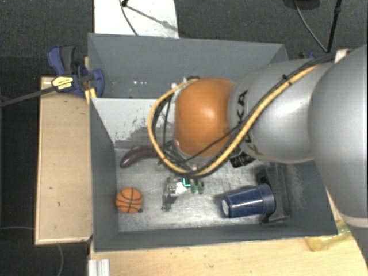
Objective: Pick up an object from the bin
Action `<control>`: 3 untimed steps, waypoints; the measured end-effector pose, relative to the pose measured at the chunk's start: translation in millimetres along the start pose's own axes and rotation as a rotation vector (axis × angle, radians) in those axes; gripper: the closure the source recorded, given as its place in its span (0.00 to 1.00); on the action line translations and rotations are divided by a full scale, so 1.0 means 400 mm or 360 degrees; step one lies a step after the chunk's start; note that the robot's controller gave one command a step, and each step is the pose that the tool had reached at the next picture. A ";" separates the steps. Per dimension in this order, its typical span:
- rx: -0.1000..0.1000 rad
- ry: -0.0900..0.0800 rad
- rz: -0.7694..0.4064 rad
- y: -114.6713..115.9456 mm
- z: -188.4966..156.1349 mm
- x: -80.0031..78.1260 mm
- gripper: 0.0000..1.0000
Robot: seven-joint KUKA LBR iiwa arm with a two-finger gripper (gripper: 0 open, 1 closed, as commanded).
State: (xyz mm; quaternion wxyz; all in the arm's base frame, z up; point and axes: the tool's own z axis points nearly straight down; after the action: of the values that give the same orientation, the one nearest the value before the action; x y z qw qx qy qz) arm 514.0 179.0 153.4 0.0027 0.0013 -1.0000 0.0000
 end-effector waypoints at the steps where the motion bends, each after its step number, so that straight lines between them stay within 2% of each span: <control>1: -0.0002 -0.0011 0.0008 -0.002 -0.009 -0.005 0.00; 2: -0.0004 -0.0021 -0.0065 0.088 0.125 0.055 0.00; 3: -0.0002 -0.0012 -0.0034 0.125 0.208 0.069 1.00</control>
Offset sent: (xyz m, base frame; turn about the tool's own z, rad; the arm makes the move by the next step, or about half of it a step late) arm -0.0358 0.0506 -0.0744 -0.0607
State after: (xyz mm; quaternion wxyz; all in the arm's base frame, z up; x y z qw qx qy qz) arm 485.8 229.0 70.4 -0.0012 0.0120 -0.9999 -0.0006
